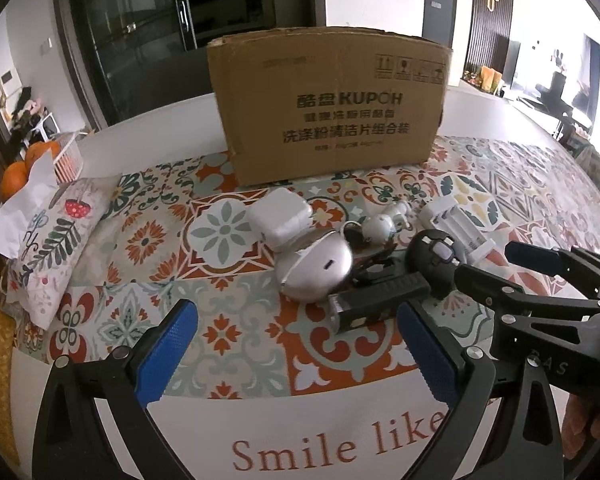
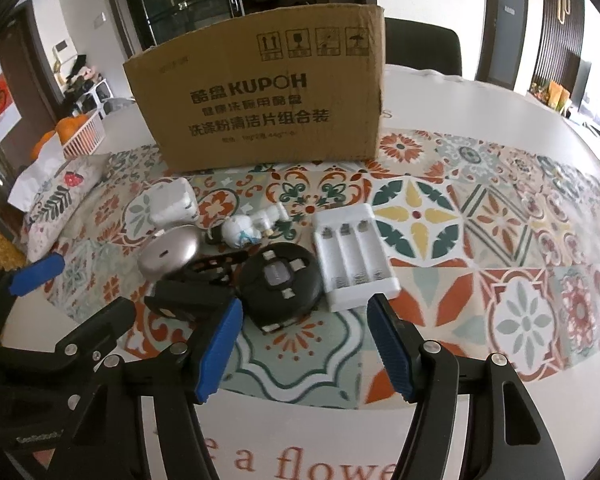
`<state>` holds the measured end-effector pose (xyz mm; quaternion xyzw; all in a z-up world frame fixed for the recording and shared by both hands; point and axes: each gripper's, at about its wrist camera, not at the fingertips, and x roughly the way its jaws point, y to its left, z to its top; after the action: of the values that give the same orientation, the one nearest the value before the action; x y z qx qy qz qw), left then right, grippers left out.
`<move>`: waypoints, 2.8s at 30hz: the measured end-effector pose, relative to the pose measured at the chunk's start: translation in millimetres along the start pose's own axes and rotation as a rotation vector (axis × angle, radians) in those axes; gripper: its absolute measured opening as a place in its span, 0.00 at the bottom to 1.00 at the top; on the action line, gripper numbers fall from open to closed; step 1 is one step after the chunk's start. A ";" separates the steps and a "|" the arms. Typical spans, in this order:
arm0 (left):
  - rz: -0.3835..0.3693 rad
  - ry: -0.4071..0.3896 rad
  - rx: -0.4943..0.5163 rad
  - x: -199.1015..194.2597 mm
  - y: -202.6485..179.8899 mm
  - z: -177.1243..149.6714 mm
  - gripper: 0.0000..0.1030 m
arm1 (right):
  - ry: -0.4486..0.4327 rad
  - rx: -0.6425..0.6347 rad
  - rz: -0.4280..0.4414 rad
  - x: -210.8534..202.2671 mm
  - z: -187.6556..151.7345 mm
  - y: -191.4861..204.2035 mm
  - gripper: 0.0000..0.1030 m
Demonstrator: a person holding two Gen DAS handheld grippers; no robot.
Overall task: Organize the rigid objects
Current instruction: 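Reach the left tool to the black power strip while the right tool reaches the white charger, then grasp and lift the black power strip with the left tool while the right tool lifts the white charger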
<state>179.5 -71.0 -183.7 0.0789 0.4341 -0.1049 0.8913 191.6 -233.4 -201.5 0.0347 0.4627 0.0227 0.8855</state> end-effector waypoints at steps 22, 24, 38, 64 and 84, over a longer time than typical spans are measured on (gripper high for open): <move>0.078 -0.016 -0.051 22.2 -43.1 0.4 0.98 | 0.027 -0.091 0.011 15.0 -2.7 -44.4 0.60; 0.073 -0.008 -0.053 24.6 -43.6 0.7 0.97 | 0.032 -0.092 0.020 17.9 -2.1 -45.3 0.59; 0.046 0.026 -0.032 36.0 -48.3 -1.6 0.92 | 0.035 -0.154 0.063 28.2 3.3 -43.4 0.57; 0.031 0.033 -0.127 47.7 -48.0 3.1 0.92 | 0.029 -0.175 0.053 38.7 19.8 -49.1 0.57; -0.012 0.081 -0.121 59.6 -39.9 0.0 0.70 | 0.016 -0.178 0.056 51.8 24.3 -40.1 0.48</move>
<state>205.1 -116.5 -232.8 0.0263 0.4757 -0.0807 0.8755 241.5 -270.6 -233.4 -0.0315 0.4649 0.0888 0.8803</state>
